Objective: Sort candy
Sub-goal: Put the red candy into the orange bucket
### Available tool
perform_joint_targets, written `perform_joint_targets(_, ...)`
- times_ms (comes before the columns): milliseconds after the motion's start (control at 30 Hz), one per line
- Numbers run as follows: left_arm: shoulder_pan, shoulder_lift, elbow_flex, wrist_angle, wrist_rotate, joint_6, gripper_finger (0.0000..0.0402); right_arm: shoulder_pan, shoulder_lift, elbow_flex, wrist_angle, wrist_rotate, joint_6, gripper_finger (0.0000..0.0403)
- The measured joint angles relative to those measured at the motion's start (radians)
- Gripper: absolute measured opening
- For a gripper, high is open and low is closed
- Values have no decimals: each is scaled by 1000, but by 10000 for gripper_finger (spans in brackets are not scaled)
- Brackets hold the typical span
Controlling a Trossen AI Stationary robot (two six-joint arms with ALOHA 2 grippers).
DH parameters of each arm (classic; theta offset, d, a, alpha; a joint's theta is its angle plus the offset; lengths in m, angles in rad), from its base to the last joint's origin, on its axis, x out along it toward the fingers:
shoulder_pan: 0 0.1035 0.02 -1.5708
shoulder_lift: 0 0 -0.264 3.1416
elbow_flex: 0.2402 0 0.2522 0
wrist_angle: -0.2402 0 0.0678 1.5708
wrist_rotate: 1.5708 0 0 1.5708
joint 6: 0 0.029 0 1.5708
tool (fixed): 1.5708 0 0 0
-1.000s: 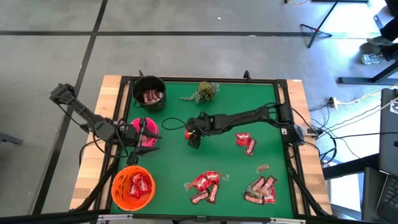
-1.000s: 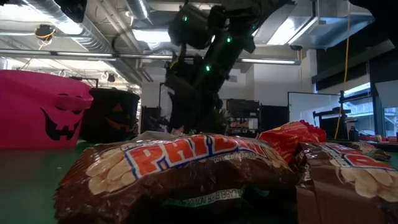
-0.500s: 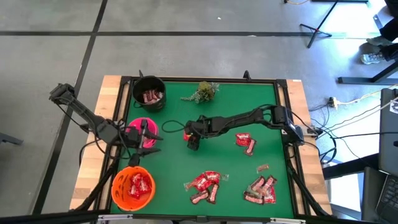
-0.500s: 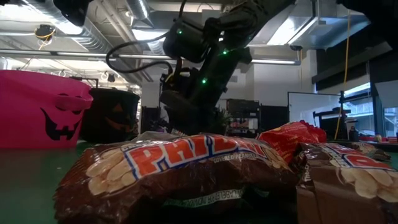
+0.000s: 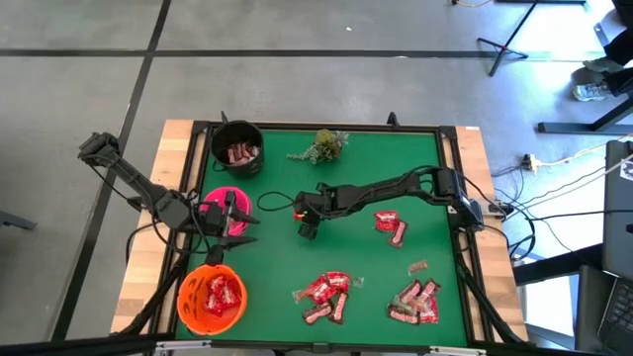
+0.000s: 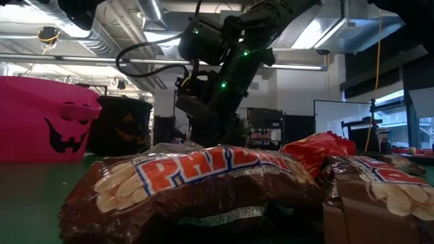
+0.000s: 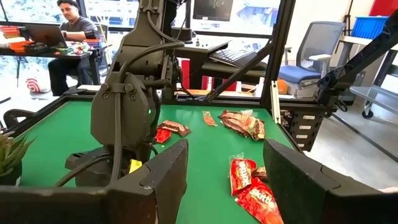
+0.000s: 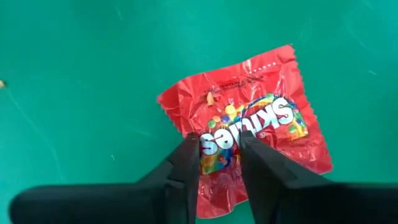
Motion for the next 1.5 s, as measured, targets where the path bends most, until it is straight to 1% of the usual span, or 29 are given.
perform_joint_targets(133, 0, 0, 0, 1, 0, 0, 199, -1, -1, 71, -79, -10, 1, 85)
perform_joint_targets(233, 0, 0, 0, -4, 0, 0, 199, 0, -3, 149, -129, -13, 2, 84)
perform_joint_targets(300, 0, 0, 0, -5, 0, 0, 199, 3, -5, 201, -176, -35, 1, 84)
perform_joint_targets(367, 0, 0, 0, -6, 0, 0, 199, 11, -5, 241, -198, -54, 3, 84)
perform_joint_targets(500, 0, 0, 0, -14, 0, 0, 199, 43, -5, 328, -248, -50, -27, 84)
perform_joint_targets(667, 0, 0, 0, -35, 0, -1, 199, 92, -11, 396, -257, -2, -74, 85)
perform_joint_targets(767, 0, 0, 0, -35, 0, -4, 199, 113, -11, 400, -299, 44, -103, 85)
perform_joint_targets(867, 0, 0, 0, -35, 0, -5, 199, 113, 3, 401, -354, 127, -109, 85)
perform_joint_targets(967, 0, 0, 0, -35, 0, -5, 199, 96, 20, 380, -399, 145, -105, 89)
perform_joint_targets(1033, 0, 0, 0, -35, 0, -5, 199, 80, 22, 349, -379, 111, -103, 105)
perform_joint_targets(1100, 0, 0, 0, -35, 0, -5, 199, 62, 22, 318, -347, 84, -102, 132)
perform_joint_targets(1267, 0, 0, 0, -35, 0, -5, 199, 13, 23, 225, -224, 63, -86, 223)
perform_joint_targets(1367, 0, 0, 0, -35, 0, -5, 199, -16, 23, 173, -142, 30, -59, 276)
perform_joint_targets(1500, 0, 0, 0, -35, 0, -5, 199, -38, 23, 100, -76, -7, -23, 332)
